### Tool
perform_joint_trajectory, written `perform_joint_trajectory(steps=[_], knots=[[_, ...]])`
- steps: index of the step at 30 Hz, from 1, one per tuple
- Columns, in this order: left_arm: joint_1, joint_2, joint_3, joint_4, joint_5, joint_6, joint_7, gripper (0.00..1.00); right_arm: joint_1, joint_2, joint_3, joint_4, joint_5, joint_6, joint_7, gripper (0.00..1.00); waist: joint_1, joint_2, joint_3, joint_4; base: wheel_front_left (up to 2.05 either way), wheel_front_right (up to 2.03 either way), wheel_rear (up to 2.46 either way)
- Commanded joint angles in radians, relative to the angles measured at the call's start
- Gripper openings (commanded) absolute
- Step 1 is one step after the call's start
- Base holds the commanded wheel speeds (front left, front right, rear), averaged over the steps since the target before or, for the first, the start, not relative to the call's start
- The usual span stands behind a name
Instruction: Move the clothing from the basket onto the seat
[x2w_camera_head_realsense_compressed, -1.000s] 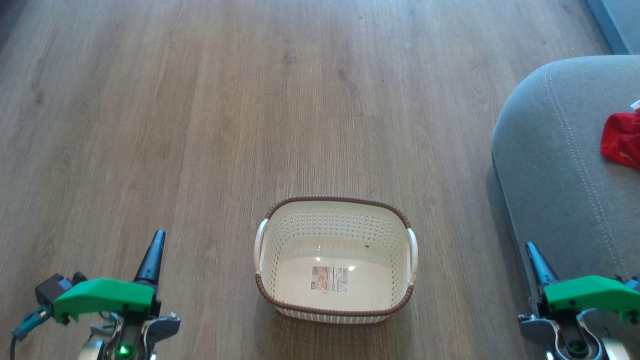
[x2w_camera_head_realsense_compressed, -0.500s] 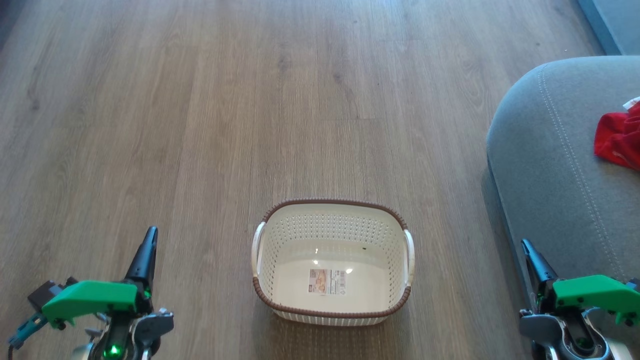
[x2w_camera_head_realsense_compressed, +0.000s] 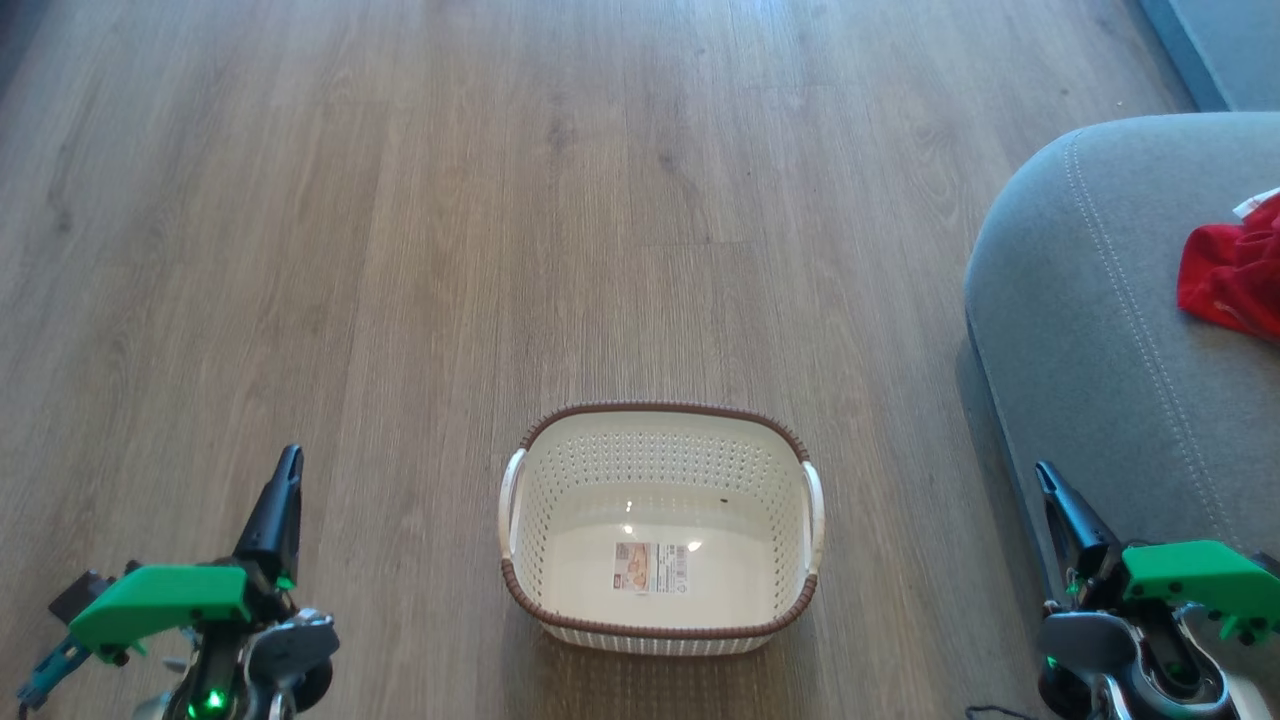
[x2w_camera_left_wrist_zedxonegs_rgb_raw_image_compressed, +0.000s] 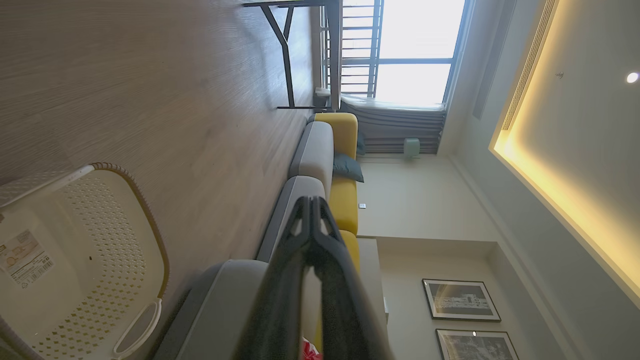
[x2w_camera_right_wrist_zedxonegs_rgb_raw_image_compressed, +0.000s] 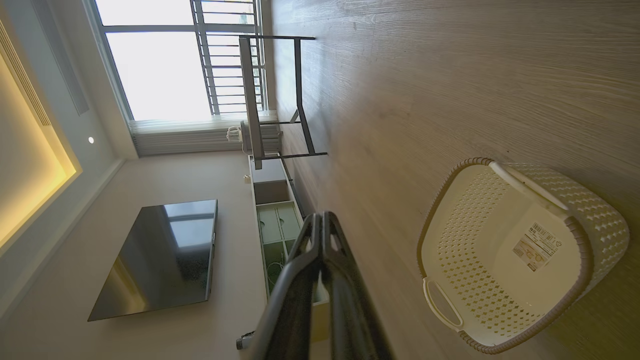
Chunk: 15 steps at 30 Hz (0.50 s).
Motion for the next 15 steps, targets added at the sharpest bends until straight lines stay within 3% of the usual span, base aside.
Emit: perform_joint_trajectory(steps=[1, 15], knots=[[-0.055, 0.005, 0.038, -0.033, -0.004, -0.007, 0.005, 0.0, -0.049, -0.014, 0.017, -0.031, 0.007, 0.006, 0.008, 0.0, 0.0, 0.0, 0.0, 0.0, 0.0, 0.0, 0.0], [-0.055, 0.003, 0.04, -0.033, -0.002, -0.007, 0.007, 0.0, -0.049, -0.014, 0.017, -0.031, 0.007, 0.006, 0.008, 0.0, 0.0, 0.0, 0.0, 0.0, 0.0, 0.0, 0.0]])
